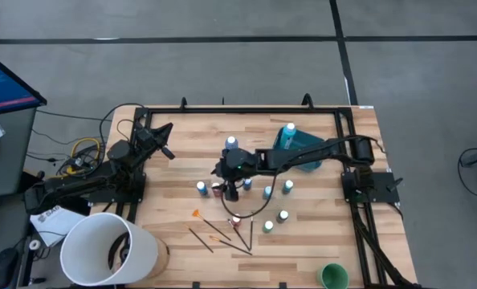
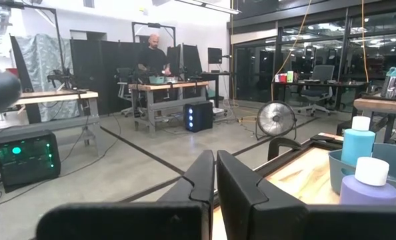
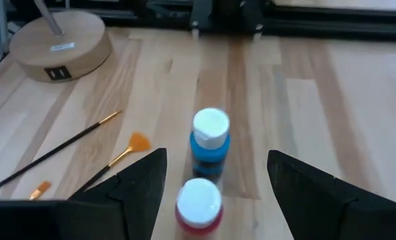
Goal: Pick & Place Paint Supplies
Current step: Put the small red paint bottle into the blue bin
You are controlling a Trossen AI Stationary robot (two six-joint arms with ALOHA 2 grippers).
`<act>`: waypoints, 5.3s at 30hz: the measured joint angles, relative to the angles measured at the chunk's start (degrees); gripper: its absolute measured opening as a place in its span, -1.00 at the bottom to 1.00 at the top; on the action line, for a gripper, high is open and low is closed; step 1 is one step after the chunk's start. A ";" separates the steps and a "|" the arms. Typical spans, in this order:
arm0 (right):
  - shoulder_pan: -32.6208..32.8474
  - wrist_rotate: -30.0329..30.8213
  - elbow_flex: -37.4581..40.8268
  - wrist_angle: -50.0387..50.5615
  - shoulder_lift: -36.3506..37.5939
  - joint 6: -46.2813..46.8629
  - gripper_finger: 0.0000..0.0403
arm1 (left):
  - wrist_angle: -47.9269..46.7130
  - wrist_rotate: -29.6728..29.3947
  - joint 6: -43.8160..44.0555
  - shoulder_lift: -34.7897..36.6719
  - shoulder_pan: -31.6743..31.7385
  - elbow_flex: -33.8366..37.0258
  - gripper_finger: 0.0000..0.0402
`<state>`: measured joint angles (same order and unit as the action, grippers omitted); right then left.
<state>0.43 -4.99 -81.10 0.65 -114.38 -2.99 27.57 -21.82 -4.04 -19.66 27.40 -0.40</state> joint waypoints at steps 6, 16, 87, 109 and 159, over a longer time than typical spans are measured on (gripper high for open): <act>-0.02 -1.41 -1.54 -0.45 -2.54 0.42 0.27 | 0.00 0.00 0.01 0.00 0.00 0.00 -0.96; -0.15 -1.45 -1.23 0.78 -3.12 0.01 0.27 | 0.00 0.00 0.00 0.00 0.00 0.00 -0.96; 0.33 -3.85 -1.23 8.27 2.37 -0.74 -0.47 | 0.73 -0.01 0.01 0.00 0.00 0.00 -0.96; -10.32 27.51 37.55 22.26 54.01 20.97 -0.47 | 0.92 0.00 0.01 0.00 -0.01 0.00 -0.96; -21.22 30.64 59.32 -2.02 49.46 22.95 -0.45 | 1.63 0.00 0.01 -0.02 0.00 0.00 -0.96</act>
<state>-20.80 25.65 -21.78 -1.37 -64.91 19.96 29.20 -21.82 -4.03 -19.68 27.40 -0.40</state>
